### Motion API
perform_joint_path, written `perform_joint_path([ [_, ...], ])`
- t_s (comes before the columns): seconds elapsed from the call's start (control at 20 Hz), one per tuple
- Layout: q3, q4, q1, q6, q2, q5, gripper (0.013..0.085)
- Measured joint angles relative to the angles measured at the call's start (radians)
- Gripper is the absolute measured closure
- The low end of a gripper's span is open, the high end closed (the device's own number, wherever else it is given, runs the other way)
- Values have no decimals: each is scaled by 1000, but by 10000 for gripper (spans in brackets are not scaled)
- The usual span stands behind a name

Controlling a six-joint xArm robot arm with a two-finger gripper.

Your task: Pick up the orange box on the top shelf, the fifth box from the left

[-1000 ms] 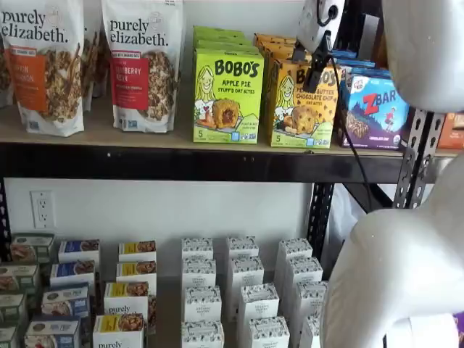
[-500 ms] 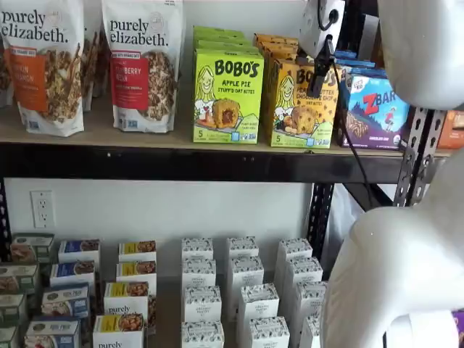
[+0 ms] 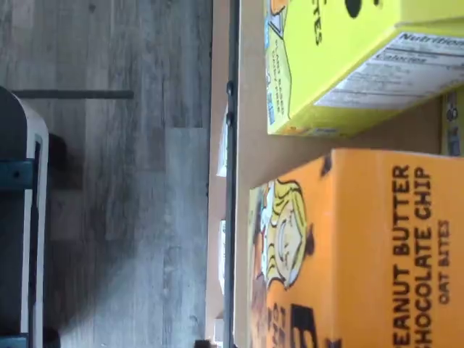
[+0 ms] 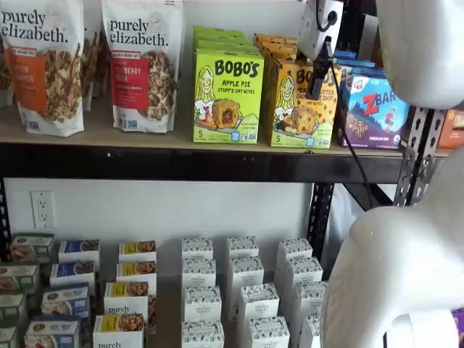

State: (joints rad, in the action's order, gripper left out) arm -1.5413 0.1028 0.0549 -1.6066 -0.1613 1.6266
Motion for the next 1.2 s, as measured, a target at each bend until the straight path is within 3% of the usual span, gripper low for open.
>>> perform_joint_path([
  [0.6,2,12,0,2,-4,-12,490],
  [1.2,8,9,-10,11,-10,-19,490],
])
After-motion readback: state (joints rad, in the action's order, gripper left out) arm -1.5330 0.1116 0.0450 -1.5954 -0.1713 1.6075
